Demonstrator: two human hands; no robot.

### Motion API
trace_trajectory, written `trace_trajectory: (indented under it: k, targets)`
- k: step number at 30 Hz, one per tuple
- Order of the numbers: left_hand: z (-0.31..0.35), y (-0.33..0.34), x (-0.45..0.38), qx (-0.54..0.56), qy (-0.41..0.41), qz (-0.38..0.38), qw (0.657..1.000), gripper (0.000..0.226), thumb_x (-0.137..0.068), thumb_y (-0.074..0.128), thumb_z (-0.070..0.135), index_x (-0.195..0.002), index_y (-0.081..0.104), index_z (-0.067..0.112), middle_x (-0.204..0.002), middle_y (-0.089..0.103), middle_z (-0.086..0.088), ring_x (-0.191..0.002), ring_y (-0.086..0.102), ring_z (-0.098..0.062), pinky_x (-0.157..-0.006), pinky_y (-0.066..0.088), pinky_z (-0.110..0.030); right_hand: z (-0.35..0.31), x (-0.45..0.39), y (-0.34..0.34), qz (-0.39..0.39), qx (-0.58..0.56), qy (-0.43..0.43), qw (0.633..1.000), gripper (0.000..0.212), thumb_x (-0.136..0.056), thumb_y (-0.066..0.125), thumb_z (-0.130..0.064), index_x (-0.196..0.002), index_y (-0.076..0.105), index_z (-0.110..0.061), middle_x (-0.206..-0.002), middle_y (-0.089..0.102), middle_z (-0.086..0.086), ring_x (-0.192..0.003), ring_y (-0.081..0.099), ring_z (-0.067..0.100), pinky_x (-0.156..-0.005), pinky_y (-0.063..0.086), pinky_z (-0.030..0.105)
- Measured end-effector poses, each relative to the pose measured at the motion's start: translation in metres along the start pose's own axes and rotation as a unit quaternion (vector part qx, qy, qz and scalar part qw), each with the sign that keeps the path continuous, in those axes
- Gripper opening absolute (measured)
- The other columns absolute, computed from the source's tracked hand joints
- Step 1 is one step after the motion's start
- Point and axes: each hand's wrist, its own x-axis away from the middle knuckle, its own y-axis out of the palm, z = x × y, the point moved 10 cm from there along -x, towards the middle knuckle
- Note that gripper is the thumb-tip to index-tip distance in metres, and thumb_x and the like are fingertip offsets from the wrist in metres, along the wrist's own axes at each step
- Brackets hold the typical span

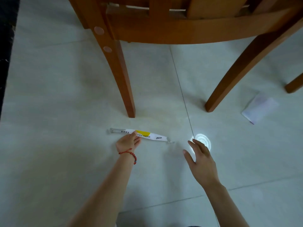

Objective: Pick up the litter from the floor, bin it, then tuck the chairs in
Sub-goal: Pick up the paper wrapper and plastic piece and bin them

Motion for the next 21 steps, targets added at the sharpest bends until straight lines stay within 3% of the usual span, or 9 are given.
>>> trace_trajectory:
  k: [3, 7, 21]
  targets:
    - [0.005, -0.002, 0.039, 0.010, 0.013, 0.006, 1.000, 0.015, -0.086, 0.059, 0.007, -0.072, 0.056, 0.003, -0.070, 0.063, -0.010, -0.050, 0.065, -0.007, -0.051, 0.054, -0.016, -0.003, 0.022, -0.025, -0.001, 0.012, 0.008, 1.000, 0.043, -0.089, 0.055, -0.032, -0.129, 0.051, -0.015, -0.142, 0.044, 0.003, -0.131, 0.040, 0.023, -0.091, 0.045, 0.038]
    - [0.012, 0.003, 0.101, 0.028, 0.015, -0.003, 0.999, 0.017, -0.084, 0.061, 0.005, -0.068, 0.055, 0.002, -0.045, 0.065, 0.001, -0.045, 0.064, -0.007, -0.048, 0.054, -0.017, -0.012, 0.051, -0.069, 0.021, 0.025, -0.002, 0.999, 0.042, -0.086, 0.061, -0.029, -0.123, 0.056, -0.010, -0.135, 0.051, 0.011, -0.123, 0.049, 0.031, -0.088, 0.048, 0.042]
    - [0.075, 0.019, 0.321, -0.051, 0.010, -0.053, 0.997, 0.018, -0.085, 0.059, 0.004, -0.068, 0.055, 0.002, -0.046, 0.065, 0.000, -0.047, 0.065, -0.010, -0.048, 0.054, -0.019, -0.051, 0.177, -0.251, 0.068, 0.047, 0.030, 0.996, 0.044, -0.088, 0.059, -0.031, -0.123, 0.053, -0.006, -0.132, 0.053, 0.018, -0.121, 0.051, 0.035, -0.088, 0.050, 0.046]
